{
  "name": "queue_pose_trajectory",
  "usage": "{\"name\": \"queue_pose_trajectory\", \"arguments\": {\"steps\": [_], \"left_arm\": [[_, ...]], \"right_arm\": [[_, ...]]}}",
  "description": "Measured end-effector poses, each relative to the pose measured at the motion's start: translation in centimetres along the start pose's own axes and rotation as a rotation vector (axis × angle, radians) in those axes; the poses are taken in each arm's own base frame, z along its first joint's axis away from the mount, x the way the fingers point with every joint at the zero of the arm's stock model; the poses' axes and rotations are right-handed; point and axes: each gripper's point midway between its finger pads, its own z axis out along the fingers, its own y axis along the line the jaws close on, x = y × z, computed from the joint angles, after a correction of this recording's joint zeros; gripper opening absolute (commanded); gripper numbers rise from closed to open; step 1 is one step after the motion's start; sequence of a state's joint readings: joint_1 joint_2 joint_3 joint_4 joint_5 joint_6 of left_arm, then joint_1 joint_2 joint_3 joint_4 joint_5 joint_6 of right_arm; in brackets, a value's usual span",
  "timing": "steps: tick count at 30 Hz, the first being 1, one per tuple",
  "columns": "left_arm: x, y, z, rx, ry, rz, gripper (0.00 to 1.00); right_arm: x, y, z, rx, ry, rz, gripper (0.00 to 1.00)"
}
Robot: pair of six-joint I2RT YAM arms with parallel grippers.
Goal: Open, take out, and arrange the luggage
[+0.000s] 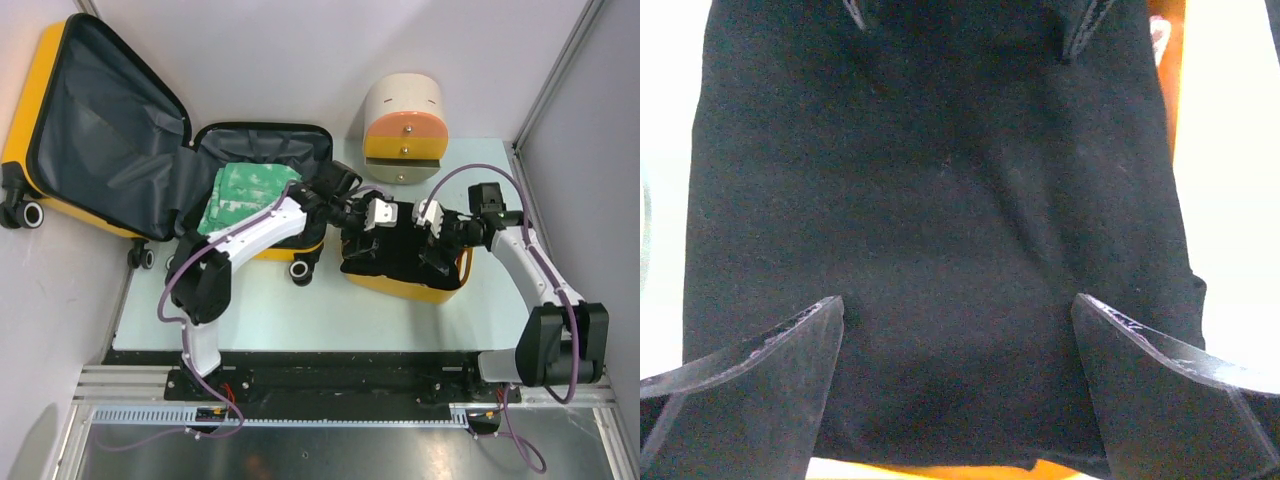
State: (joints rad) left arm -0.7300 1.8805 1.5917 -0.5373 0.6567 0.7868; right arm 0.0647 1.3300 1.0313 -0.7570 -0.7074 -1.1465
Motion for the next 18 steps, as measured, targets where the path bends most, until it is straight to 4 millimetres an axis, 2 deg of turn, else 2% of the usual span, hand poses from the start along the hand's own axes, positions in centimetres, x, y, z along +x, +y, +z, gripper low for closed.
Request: {"name": "queue_pose_trajectory", "arguments": {"steps": [3,7,11,18], "left_arm": [[0.8,0.5,1.2,0.007,0.019,-0.011,1.0],[2.9,1.3,3.3,0.019,0.065,-0.045,1.0],[4.8,1.3,5.1,0.046,0.101,-0.082,1.0],[4.8,1.3,5.3,0.045,0.117,-0.105,1.0]], "right_arm": [[1.6,0.4,0.7,-0.047,0.03,0.014,1.0],[3.9,1.1,2.4,-0.138,0.072,0.043,1.0],[5.7,1.6,3.9,-0.22,0.101,0.065,1.0],[5.9,1.4,4.0,-0.265,0.095,0.091,1.0]]}}
